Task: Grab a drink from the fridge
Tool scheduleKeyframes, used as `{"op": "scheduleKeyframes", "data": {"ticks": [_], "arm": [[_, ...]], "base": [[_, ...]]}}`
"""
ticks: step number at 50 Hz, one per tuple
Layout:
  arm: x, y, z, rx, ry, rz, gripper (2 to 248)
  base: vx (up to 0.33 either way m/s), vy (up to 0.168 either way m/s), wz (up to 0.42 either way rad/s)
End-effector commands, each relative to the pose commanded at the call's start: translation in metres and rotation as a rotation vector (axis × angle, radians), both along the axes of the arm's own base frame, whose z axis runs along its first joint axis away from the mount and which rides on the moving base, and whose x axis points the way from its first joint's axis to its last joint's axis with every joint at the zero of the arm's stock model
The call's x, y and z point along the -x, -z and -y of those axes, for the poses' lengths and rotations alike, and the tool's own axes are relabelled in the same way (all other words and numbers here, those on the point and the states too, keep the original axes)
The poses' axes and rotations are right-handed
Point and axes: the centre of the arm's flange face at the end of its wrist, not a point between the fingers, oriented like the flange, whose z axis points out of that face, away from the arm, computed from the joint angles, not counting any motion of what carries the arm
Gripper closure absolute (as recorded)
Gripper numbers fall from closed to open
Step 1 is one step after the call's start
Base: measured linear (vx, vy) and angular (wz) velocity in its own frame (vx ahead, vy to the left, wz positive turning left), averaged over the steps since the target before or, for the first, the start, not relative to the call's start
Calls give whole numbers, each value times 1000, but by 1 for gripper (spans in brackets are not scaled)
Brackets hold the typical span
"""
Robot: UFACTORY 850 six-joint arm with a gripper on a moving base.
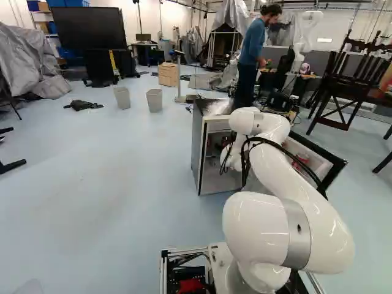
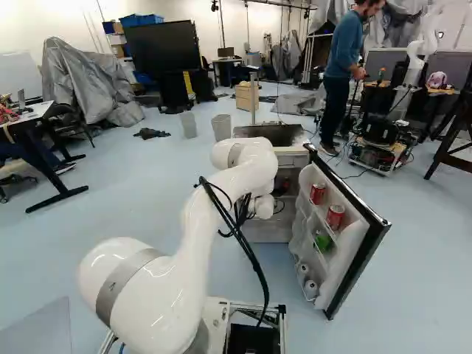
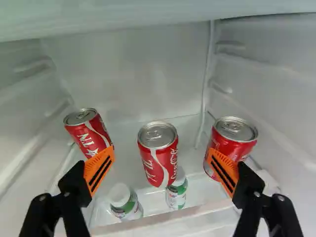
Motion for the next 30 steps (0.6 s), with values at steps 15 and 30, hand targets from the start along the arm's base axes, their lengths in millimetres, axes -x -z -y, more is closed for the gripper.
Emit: {"op": "scheduleKeyframes", "data": {"ticks": [15,30], "arm": [[-4,1,0,3,-2,7,17],[-4,2,0,3,-2,7,130]], "base": [[0,0,0],[0,0,0]]}}
